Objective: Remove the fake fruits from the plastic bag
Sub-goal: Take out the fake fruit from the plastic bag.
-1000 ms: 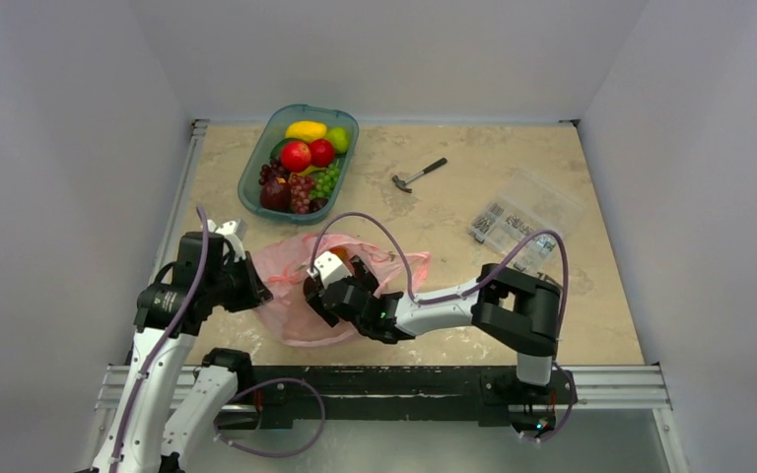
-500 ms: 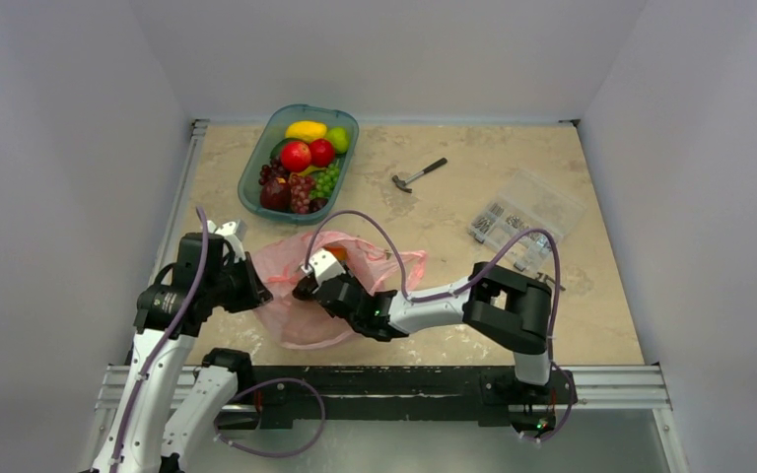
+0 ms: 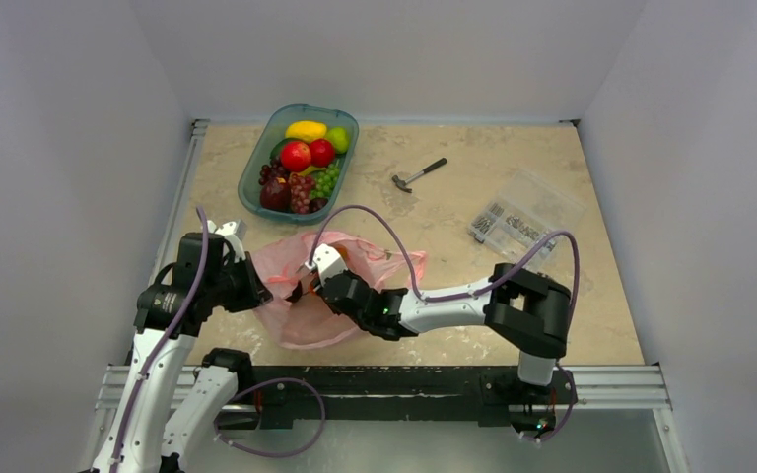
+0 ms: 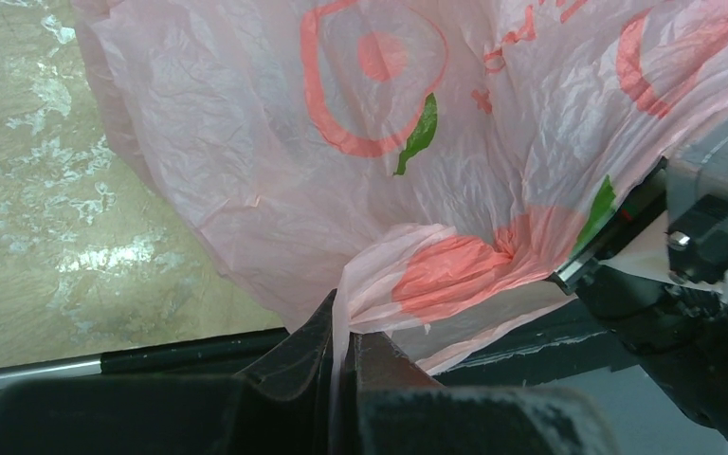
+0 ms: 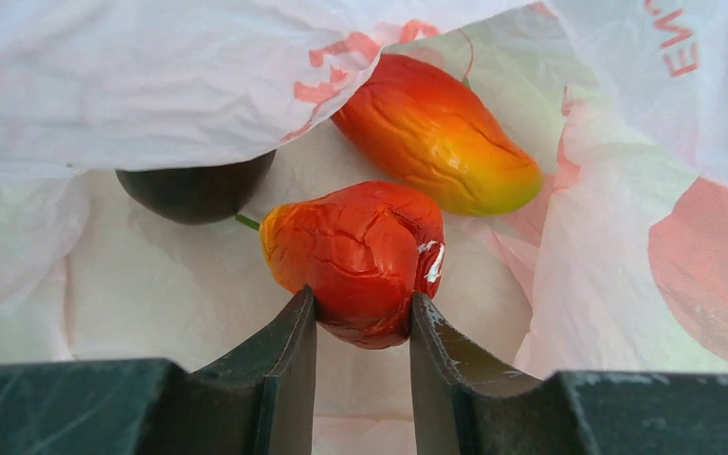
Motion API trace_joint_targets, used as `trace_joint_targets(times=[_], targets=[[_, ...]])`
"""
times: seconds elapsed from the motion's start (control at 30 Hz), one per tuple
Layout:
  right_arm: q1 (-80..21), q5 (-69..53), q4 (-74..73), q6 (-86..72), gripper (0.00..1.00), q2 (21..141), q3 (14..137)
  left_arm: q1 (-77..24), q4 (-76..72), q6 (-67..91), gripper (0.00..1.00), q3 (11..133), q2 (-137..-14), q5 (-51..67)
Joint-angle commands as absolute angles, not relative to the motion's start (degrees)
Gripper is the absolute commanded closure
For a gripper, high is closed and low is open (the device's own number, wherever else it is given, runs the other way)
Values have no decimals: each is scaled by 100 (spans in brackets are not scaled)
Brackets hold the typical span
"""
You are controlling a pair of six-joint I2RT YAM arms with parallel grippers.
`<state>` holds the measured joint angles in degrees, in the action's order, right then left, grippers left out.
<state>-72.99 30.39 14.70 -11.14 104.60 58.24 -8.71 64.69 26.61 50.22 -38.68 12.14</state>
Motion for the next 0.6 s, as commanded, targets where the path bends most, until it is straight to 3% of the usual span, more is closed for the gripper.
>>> trace_joint_targets(times=[0.0,0.2,0.57], targets=[[-7286,2945,1772,-1216,100,10103,5751,-896,6296,2748,100,5001,-3885,1233],[-7288,2613,1800,-1224,100,9784,5564,-896,6307,2751,100,5001,-3878,1230],[-7291,2004,1836,-1264,100,8145,4893,-896,6305,2772,100,5003,-3833,1178]])
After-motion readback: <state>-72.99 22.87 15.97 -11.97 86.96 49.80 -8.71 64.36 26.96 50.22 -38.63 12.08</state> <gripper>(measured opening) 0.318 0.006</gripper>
